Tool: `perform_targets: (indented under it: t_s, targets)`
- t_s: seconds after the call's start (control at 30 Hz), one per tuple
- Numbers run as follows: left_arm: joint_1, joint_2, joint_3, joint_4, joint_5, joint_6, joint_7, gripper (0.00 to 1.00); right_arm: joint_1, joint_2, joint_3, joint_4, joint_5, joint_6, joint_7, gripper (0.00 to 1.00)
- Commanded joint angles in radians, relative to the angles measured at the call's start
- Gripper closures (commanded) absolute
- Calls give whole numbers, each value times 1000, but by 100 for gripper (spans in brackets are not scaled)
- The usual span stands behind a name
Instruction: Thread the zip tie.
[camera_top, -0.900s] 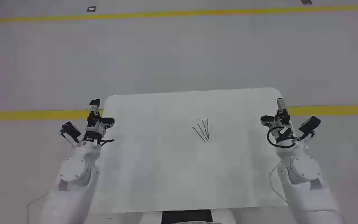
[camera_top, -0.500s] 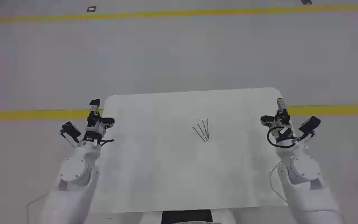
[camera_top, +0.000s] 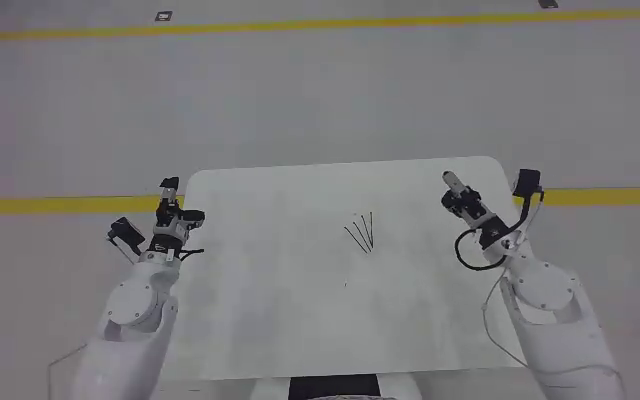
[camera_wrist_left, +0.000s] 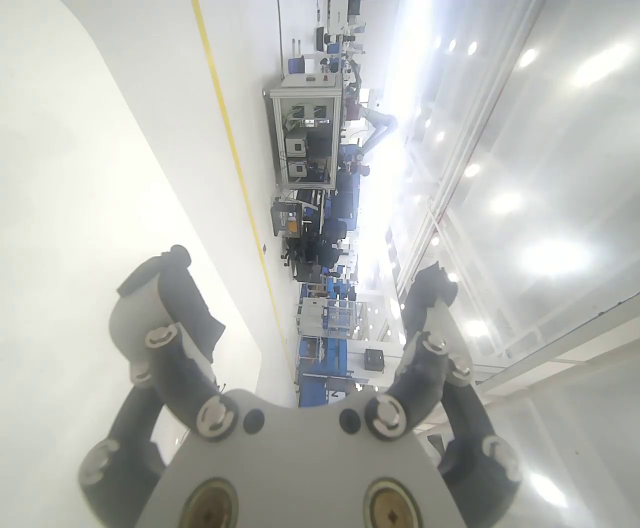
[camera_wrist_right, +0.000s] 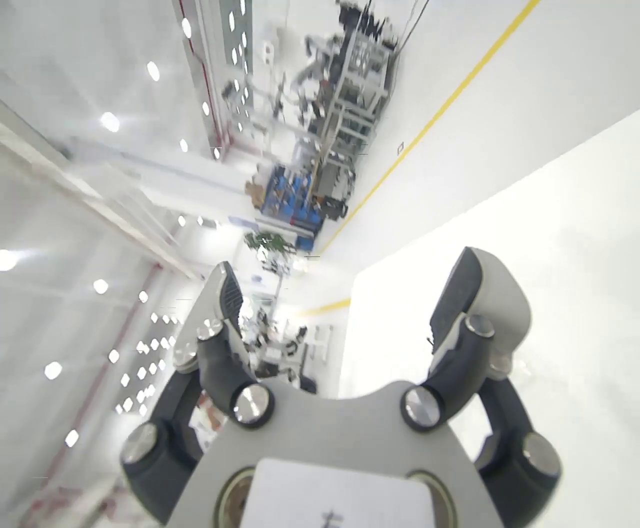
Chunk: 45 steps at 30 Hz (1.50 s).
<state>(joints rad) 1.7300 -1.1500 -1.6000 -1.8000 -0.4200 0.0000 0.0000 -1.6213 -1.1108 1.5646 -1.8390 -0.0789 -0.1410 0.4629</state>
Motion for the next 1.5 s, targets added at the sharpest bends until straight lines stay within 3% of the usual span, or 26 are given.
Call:
perform_targets:
  t_s: [0.0, 0.7, 0.73, 0.8, 0.87, 1.07, 1.17, 1.23, 1.47]
  targets:
    - [0, 0, 0, 0, 0, 0, 0, 0, 18, 4, -18, 7, -99, -59, 46, 0]
    - [0, 0, 0, 0, 0, 0, 0, 0, 18, 4, -18, 7, -99, -59, 46, 0]
    - [0, 0, 0, 0, 0, 0, 0, 0, 28, 5, -20, -17, -115, -84, 49, 0]
    - [0, 0, 0, 0, 0, 0, 0, 0, 58, 10, -28, -32, -217, -161, 71, 0]
    - [0, 0, 0, 0, 0, 0, 0, 0, 118, 15, -51, -21, -305, -178, 140, 0]
    - [0, 0, 0, 0, 0, 0, 0, 0, 325, 18, -171, 78, -408, -155, 392, 0]
    - [0, 0, 0, 0, 0, 0, 0, 0, 424, 11, -258, 161, -432, -136, 474, 0]
    - [0, 0, 0, 0, 0, 0, 0, 0, 477, 2, -313, 236, -387, -108, 524, 0]
    - [0, 0, 0, 0, 0, 0, 0, 0, 486, 0, -318, 246, -379, -102, 529, 0]
